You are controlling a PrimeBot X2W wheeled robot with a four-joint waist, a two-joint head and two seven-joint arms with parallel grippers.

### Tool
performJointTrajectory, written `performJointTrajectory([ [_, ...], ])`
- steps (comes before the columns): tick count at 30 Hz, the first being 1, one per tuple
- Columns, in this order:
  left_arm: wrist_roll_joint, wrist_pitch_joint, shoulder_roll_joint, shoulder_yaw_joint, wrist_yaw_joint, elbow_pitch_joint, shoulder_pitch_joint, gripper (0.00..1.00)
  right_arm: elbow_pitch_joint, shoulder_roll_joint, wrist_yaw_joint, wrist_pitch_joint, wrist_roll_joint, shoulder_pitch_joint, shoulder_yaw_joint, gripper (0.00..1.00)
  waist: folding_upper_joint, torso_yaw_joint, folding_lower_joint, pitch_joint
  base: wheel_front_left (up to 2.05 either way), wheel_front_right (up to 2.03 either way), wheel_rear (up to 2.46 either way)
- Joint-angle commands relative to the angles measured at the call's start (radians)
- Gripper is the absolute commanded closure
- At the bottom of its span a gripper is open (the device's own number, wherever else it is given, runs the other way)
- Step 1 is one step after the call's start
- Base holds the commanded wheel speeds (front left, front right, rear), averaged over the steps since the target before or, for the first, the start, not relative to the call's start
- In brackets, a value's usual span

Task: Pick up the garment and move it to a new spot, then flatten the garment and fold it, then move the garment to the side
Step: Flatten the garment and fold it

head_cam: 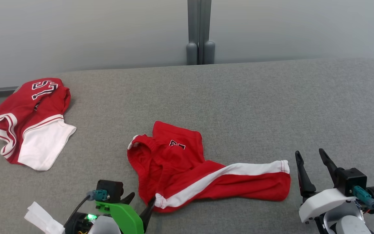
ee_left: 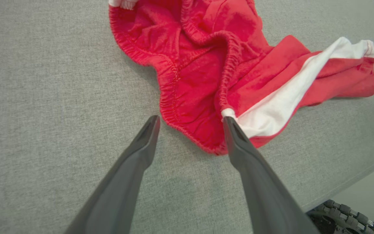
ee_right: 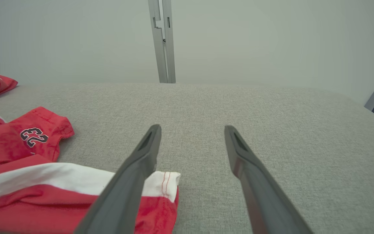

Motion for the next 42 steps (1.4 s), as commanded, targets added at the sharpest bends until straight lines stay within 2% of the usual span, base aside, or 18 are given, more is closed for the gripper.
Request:
performJointTrajectory([
  [1,-0.014,0.009,0.006,-0.004,-0.003,-0.013,-0.006,0.00,0.004,-0.004,-0.001,-0.002,-0.005,0.009,0.001,0.00,0.0000,-0.009,0.0000,0.001,0.00,0.00,0.00],
  [7,-0.054,0.026,0.003,-0.020,-0.004,-0.069,0.003,0.00,0.010,-0.004,-0.001,-0.002,-0.018,0.013,-0.005,0.00,0.0000,-0.026,0.0000,0.007,0.00,0.00,0.00],
  [10,-0.065,0.048,0.021,-0.036,-0.004,-0.083,0.011,0.00,0.013,-0.004,-0.001,-0.002,-0.020,0.015,-0.002,0.00,0.0000,-0.033,0.0000,0.008,0.00,0.00,0.00],
  [20,-0.095,0.067,0.013,-0.064,-0.005,-0.028,-0.002,0.00,0.035,-0.004,-0.001,-0.002,-0.030,0.015,0.009,0.00,0.0000,-0.044,0.0000,0.007,0.00,0.00,0.00],
  [22,-0.105,0.058,0.002,-0.065,-0.005,-0.009,-0.013,0.17,0.041,-0.004,-0.001,-0.002,-0.033,0.009,0.012,0.00,0.0000,-0.044,0.0000,0.008,0.00,0.00,0.00],
  [23,-0.109,0.052,-0.003,-0.063,-0.005,0.001,-0.019,0.54,0.045,-0.004,-0.001,-0.002,-0.037,0.005,0.012,0.00,0.0000,-0.044,0.0000,0.009,0.00,0.00,0.00],
  [24,-0.114,0.044,-0.009,-0.061,-0.005,0.007,-0.024,0.60,0.047,-0.004,-0.001,-0.002,-0.040,0.001,0.012,0.00,0.0000,-0.044,0.0000,0.011,0.00,0.00,0.00],
  [25,-0.118,0.037,-0.016,-0.059,-0.005,0.018,-0.030,0.73,0.050,-0.004,-0.001,-0.002,-0.043,-0.004,0.010,0.00,0.0000,-0.044,0.0000,0.013,0.00,0.00,0.00],
  [26,-0.119,0.034,-0.019,-0.059,-0.005,0.024,-0.034,0.80,0.057,-0.004,-0.001,-0.002,-0.047,-0.007,0.009,0.00,0.0000,-0.044,0.0000,0.015,0.00,0.00,0.00],
  [27,-0.117,0.027,-0.022,-0.062,-0.005,0.033,-0.039,0.98,0.067,-0.004,-0.001,-0.002,-0.052,-0.010,0.009,0.00,0.0000,-0.043,0.0000,0.017,0.00,0.00,0.00],
  [33,-0.112,-0.010,-0.030,-0.058,-0.003,0.069,-0.063,1.00,0.136,-0.004,-0.001,-0.001,-0.068,-0.057,0.019,0.00,0.0000,-0.038,0.0000,0.034,0.00,0.00,0.00],
  [35,-0.111,-0.021,-0.029,-0.055,-0.002,0.078,-0.069,1.00,0.163,-0.004,-0.001,0.012,-0.042,-0.084,0.028,0.00,0.0000,-0.036,0.0000,0.040,0.00,0.00,0.00],
  [42,-0.110,-0.051,-0.032,-0.056,-0.002,0.086,-0.078,1.00,0.248,-0.005,-0.001,0.150,0.025,-0.183,0.101,0.00,0.0000,-0.025,0.0000,0.057,0.00,0.00,0.00],
])
